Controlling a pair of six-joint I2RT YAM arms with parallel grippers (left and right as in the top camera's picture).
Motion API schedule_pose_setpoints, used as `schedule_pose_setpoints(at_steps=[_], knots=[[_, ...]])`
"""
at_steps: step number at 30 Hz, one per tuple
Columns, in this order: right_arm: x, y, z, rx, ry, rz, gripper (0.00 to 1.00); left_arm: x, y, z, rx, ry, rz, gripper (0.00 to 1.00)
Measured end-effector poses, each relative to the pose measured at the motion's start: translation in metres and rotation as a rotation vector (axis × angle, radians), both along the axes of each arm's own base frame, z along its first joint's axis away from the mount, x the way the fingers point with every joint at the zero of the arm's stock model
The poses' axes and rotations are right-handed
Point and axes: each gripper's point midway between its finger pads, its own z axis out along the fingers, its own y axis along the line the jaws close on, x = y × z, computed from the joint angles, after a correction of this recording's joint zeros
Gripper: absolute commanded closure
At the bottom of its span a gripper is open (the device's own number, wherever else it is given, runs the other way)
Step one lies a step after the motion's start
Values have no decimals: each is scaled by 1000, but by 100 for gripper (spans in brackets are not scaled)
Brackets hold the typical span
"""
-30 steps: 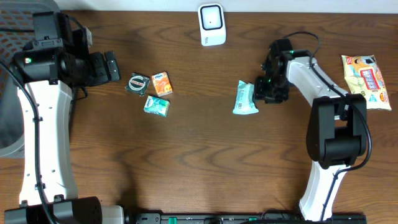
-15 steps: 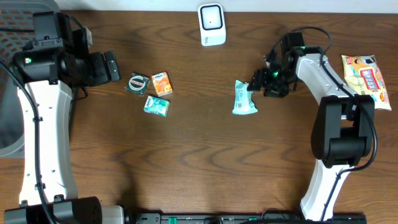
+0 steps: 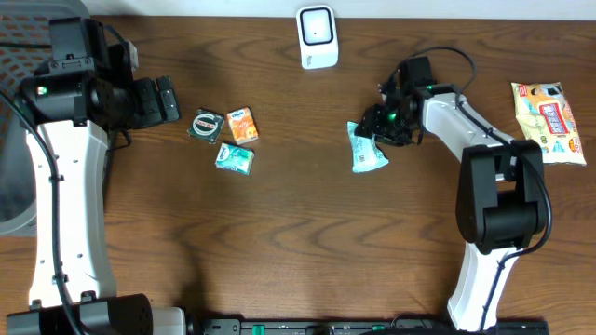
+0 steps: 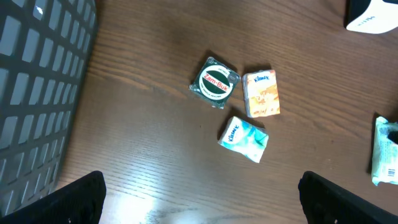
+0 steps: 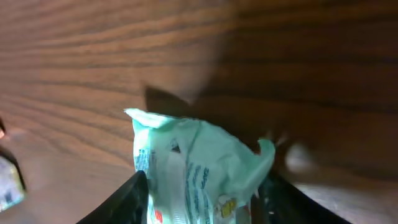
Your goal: Scan the item barcode
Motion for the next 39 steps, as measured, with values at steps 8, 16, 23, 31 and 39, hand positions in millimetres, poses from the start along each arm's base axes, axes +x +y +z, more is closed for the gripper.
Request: schedule_pose_setpoints(at_steps=[8, 16, 23, 31, 39], knots=[[-11, 8, -3, 66, 30, -3, 99, 0, 0, 0, 0, 0, 0, 2], [-12, 22, 32, 368, 67, 14, 99, 0, 0, 0, 0, 0, 0, 3], [4, 8, 151, 434, -226, 44, 99, 0, 0, 0, 0, 0, 0, 2], [-10, 36, 265, 460, -426, -22, 99, 0, 0, 0, 0, 0, 0, 2], [-32, 86, 259, 532, -254, -64, 99, 0, 0, 0, 0, 0, 0, 2]])
